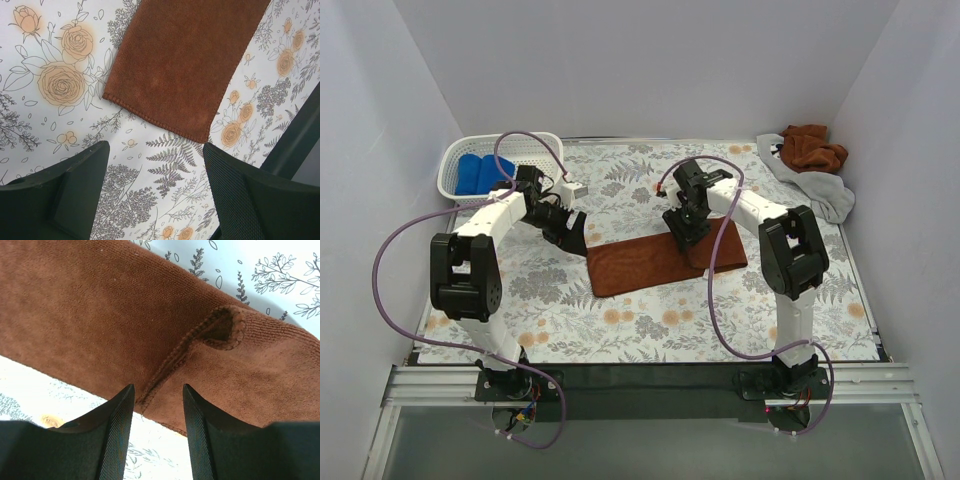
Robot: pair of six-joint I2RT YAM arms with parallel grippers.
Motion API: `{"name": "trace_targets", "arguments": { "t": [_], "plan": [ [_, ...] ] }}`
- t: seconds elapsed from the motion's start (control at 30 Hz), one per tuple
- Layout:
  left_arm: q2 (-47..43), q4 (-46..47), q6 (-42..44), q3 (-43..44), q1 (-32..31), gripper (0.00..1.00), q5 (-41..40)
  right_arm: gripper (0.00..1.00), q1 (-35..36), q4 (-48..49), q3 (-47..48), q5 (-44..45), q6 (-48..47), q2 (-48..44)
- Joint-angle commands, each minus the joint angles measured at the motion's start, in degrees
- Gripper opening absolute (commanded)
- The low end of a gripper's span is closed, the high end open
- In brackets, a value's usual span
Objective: Roll the towels
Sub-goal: Fold the towel
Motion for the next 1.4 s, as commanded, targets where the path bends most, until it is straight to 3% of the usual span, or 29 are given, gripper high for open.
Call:
{"name": "trace_targets", "arguments": {
  "t": [0.0, 0.4, 0.57, 0.63, 1.03, 1.37],
  "plan": [
    [-4.4, -0.1, 0.7, 0.4, 0.0, 0.70, -0.1, 0.41, 0.9, 0.6, 1.5, 2.7, 1.5, 1.6],
    [-4.6, 0.0, 1.0, -0.3, 0.0, 0.70, -0.3, 0.26, 0.7, 0.2, 1.0, 2.2, 1.5, 2.9],
    [-4.6, -0.1, 1.4, -0.4, 0.0, 0.70, -0.5, 0.12, 0.4, -0.5, 1.3, 2.2, 1.2, 2.2],
    [-4.5, 0.0, 1.5, -0.4, 0.0, 0.70, -0.5, 0.02, 0.3, -1.2, 1.5, 2.1, 0.8, 1.8],
    [-3.9, -0.5, 1.5, 0.3, 0.0, 0.70, -0.4, 0.01, -0.2, -3.9, -2.3, 2.1, -1.0, -4.4],
    [-3.1, -0.8, 1.4, 0.9, 0.1, 0.70, -0.5, 0.01, -0.1, -4.4, -3.4, -2.0, -1.0, -2.3]
  ]
}}
